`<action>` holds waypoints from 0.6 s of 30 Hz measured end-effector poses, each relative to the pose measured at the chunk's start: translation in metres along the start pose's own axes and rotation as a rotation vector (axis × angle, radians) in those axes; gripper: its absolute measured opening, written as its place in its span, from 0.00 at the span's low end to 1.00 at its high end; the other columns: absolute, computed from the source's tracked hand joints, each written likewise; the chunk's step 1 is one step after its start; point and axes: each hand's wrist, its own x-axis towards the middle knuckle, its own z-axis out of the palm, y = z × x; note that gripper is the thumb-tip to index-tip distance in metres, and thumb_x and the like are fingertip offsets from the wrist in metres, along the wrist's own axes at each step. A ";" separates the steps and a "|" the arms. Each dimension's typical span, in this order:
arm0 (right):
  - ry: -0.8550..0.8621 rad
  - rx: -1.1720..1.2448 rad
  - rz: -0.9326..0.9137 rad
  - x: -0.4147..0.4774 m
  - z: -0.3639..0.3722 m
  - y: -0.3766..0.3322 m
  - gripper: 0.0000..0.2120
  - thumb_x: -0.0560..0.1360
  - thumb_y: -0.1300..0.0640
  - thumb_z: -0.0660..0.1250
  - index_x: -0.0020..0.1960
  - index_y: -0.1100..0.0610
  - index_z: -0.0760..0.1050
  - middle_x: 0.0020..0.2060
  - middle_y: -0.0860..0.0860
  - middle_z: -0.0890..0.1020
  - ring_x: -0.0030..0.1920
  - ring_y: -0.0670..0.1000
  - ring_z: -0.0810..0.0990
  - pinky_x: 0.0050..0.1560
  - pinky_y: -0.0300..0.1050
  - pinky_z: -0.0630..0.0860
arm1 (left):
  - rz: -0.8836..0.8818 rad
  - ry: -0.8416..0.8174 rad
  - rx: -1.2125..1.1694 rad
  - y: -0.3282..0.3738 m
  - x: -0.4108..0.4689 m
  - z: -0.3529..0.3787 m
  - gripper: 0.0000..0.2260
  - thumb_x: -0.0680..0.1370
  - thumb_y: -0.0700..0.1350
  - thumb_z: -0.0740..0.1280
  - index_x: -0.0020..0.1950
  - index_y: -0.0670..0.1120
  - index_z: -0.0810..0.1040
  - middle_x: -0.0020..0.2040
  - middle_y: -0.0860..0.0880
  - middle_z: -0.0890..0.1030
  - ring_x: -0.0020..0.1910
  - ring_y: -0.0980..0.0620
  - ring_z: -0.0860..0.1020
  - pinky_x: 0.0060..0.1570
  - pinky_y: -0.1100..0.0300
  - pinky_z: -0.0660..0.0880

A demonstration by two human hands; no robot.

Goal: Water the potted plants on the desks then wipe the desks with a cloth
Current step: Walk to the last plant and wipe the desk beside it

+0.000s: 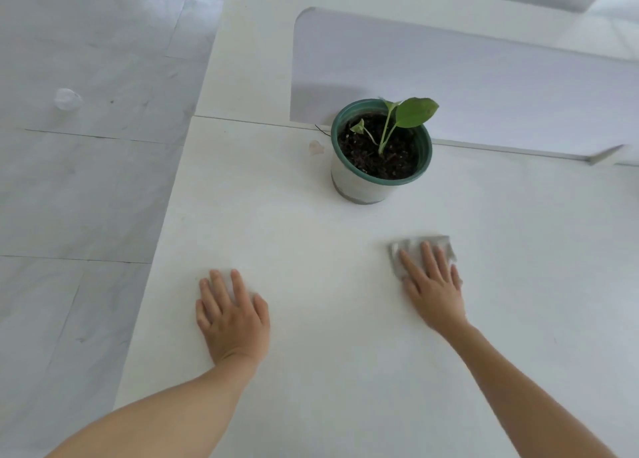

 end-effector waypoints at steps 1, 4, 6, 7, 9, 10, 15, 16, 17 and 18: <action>-0.023 0.110 0.233 0.004 -0.008 0.004 0.25 0.79 0.49 0.50 0.73 0.38 0.45 0.77 0.53 0.51 0.76 0.54 0.44 0.74 0.57 0.47 | 0.002 -0.006 -0.007 0.000 0.000 -0.001 0.25 0.72 0.48 0.52 0.62 0.37 0.74 0.63 0.31 0.73 0.63 0.30 0.72 0.57 0.38 0.69; 0.025 0.272 0.588 0.003 -0.010 -0.018 0.24 0.78 0.50 0.51 0.73 0.40 0.52 0.77 0.52 0.47 0.76 0.53 0.42 0.74 0.57 0.40 | 0.007 -0.004 -0.022 0.000 0.001 0.000 0.26 0.72 0.49 0.51 0.63 0.36 0.74 0.64 0.31 0.72 0.64 0.30 0.70 0.58 0.37 0.68; -0.018 0.309 0.588 -0.009 -0.002 -0.060 0.25 0.78 0.50 0.52 0.74 0.41 0.52 0.77 0.53 0.47 0.76 0.55 0.42 0.73 0.57 0.41 | 0.006 0.023 -0.047 -0.001 0.001 0.000 0.29 0.71 0.50 0.48 0.65 0.37 0.73 0.67 0.32 0.70 0.66 0.31 0.68 0.60 0.39 0.66; -0.050 0.290 0.510 -0.021 0.006 -0.084 0.25 0.77 0.50 0.53 0.73 0.42 0.53 0.77 0.54 0.48 0.76 0.56 0.44 0.73 0.58 0.42 | 0.006 0.030 -0.059 -0.002 0.000 -0.002 0.31 0.71 0.51 0.46 0.67 0.38 0.71 0.69 0.33 0.67 0.69 0.32 0.65 0.63 0.40 0.62; -0.052 0.186 0.265 -0.052 0.021 -0.131 0.26 0.72 0.49 0.55 0.70 0.44 0.63 0.74 0.56 0.61 0.74 0.60 0.58 0.70 0.62 0.55 | 0.019 0.016 -0.060 -0.005 -0.003 -0.003 0.35 0.69 0.53 0.41 0.73 0.42 0.63 0.75 0.38 0.59 0.74 0.37 0.55 0.68 0.46 0.53; -0.051 0.143 0.150 -0.068 0.029 -0.152 0.27 0.67 0.47 0.56 0.66 0.44 0.70 0.69 0.56 0.71 0.69 0.60 0.67 0.66 0.63 0.63 | 0.024 -0.001 -0.063 -0.007 -0.003 -0.004 0.33 0.71 0.53 0.41 0.75 0.44 0.58 0.77 0.41 0.54 0.76 0.41 0.50 0.69 0.49 0.49; -0.245 -0.032 -0.404 -0.134 0.049 -0.217 0.24 0.64 0.44 0.54 0.59 0.36 0.72 0.63 0.48 0.78 0.66 0.55 0.72 0.65 0.59 0.68 | -0.022 -0.113 -0.364 -0.018 0.008 -0.028 0.22 0.81 0.46 0.54 0.75 0.48 0.58 0.78 0.50 0.50 0.77 0.51 0.46 0.71 0.54 0.47; -0.294 -0.086 -0.495 -0.140 0.047 -0.222 0.24 0.65 0.43 0.53 0.59 0.34 0.71 0.63 0.46 0.77 0.66 0.53 0.73 0.64 0.57 0.70 | -0.007 -0.139 -0.438 -0.021 0.008 -0.034 0.22 0.80 0.46 0.55 0.75 0.47 0.58 0.78 0.49 0.51 0.77 0.51 0.47 0.72 0.53 0.48; -0.321 -0.133 -0.564 -0.143 0.045 -0.223 0.23 0.66 0.43 0.52 0.59 0.34 0.71 0.64 0.46 0.76 0.66 0.53 0.73 0.64 0.55 0.69 | 0.005 -0.166 -0.521 -0.026 0.006 -0.040 0.24 0.79 0.46 0.57 0.75 0.46 0.57 0.78 0.48 0.53 0.76 0.51 0.48 0.72 0.52 0.48; -0.326 -0.139 -0.650 -0.143 0.044 -0.221 0.23 0.67 0.44 0.52 0.60 0.34 0.71 0.66 0.47 0.75 0.67 0.53 0.72 0.64 0.57 0.66 | 0.014 -0.186 -0.609 -0.031 0.003 -0.045 0.27 0.77 0.47 0.59 0.75 0.45 0.57 0.77 0.46 0.55 0.76 0.50 0.51 0.73 0.52 0.49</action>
